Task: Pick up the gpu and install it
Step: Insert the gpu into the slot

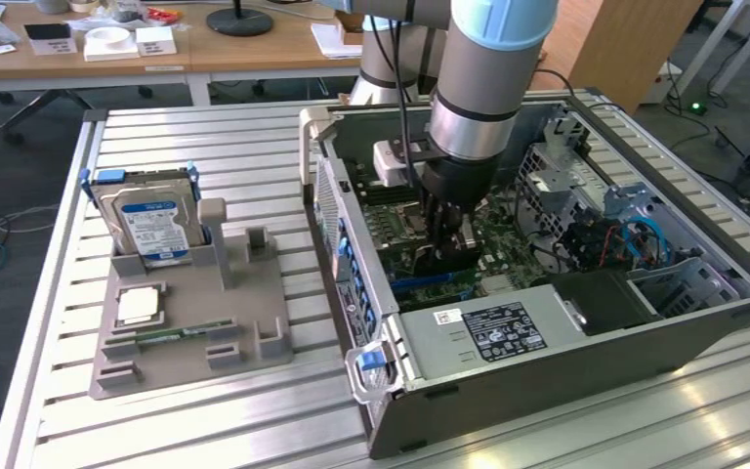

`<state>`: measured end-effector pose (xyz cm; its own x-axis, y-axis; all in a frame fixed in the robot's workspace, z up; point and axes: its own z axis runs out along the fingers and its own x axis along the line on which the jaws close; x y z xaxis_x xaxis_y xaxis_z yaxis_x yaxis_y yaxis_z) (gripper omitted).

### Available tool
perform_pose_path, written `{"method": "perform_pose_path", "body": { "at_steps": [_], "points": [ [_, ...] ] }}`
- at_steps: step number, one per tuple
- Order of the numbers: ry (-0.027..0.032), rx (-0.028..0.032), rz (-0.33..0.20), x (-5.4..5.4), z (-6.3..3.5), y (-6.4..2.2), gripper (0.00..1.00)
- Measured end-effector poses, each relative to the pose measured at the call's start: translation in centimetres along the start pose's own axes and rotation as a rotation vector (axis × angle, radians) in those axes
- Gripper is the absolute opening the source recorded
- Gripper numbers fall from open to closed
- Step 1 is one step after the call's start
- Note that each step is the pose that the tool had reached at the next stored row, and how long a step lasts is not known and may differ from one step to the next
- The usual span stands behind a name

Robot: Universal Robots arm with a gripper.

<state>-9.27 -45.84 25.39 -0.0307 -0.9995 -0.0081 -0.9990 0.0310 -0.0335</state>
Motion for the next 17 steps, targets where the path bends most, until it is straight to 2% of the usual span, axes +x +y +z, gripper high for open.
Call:
{"method": "perform_pose_path", "body": {
  "at_steps": [17],
  "points": [
    [0.0,0.0001,0.0,0.0,0.21,0.02,0.26]
  ]
}}
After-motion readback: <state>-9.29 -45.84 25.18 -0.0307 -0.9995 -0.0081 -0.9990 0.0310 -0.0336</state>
